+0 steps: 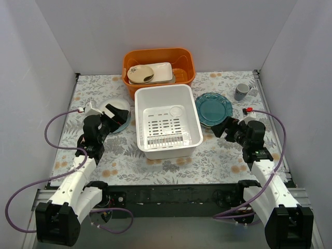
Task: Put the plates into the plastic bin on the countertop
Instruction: Pick up the plate at the center of the board.
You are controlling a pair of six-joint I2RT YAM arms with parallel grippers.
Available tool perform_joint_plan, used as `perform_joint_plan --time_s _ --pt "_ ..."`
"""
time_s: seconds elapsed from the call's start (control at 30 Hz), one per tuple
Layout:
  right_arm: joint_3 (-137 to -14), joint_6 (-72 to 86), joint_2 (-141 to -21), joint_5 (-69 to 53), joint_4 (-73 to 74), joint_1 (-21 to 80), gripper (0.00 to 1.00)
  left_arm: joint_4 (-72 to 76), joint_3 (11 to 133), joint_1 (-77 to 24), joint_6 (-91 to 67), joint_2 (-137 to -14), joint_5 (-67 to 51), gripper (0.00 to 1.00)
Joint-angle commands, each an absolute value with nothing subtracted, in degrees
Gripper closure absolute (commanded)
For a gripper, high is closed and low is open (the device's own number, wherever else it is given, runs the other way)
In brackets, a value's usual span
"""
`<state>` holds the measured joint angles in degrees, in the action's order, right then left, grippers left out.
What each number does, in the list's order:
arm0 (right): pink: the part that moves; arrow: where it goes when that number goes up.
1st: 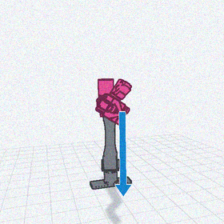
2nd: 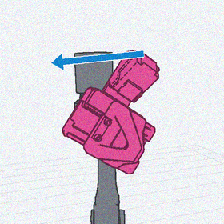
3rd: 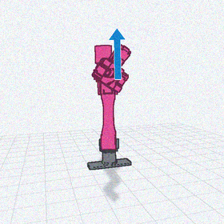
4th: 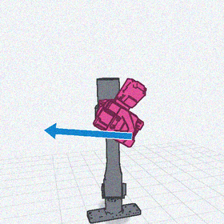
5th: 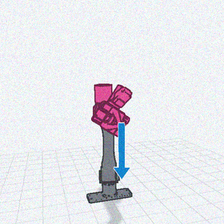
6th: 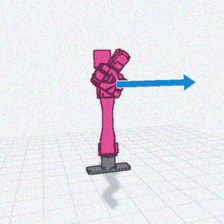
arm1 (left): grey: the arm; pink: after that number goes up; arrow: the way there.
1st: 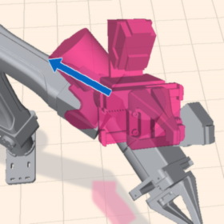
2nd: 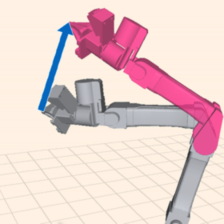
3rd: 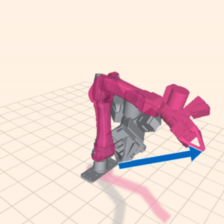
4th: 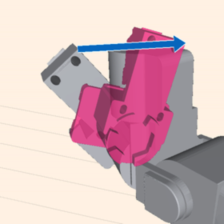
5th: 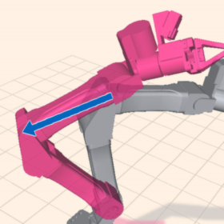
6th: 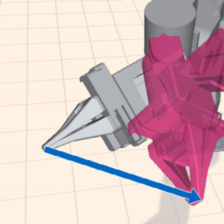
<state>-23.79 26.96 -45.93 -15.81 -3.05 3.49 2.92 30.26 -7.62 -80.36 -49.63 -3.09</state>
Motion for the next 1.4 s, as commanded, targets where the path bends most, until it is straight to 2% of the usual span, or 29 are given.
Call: perform_joint_plan --time_s 0.0,0.33,0.6,0.77,1.13,1.27,1.37 --pt "-23.2 27.6 -48.1 -19.0 -7.5 3.4 0.02 0.4 33.0 -7.5 -82.1 -52.2 -0.7 0.02" --pt "-21.8 29.2 -50.2 -21.0 -12.2 3.4 0.02 -4.4 34.5 -5.0 -86.9 -57.9 0.1 0.02" --pt "-20.9 30.6 -51.9 -21.9 -15.3 3.4 0.02 -0.4 29.9 2.5 -94.8 -62.1 -11.2 0.02" --pt "-21.1 30.8 -52.4 -21.8 -15.9 3.4 0.02 8.4 25.1 7.5 -99.4 -65.4 -16.5 0.02" --pt "-20.4 31.6 -54.5 -22.1 -18.6 3.0 0.02 17.6 22.3 9.1 -103.7 -68.9 -18.1 0.13" --pt "-20.5 31.8 -55.4 -22.7 -19.9 3.0 0.02 17.4 22.4 9.6 -103.7 -68.3 -16.8 0.26" --pt "-20.7 31.5 -56.1 -22.6 -19.4 2.6 0.02 17.1 22.8 9.8 -103.1 -68.9 -15.6 0.30"
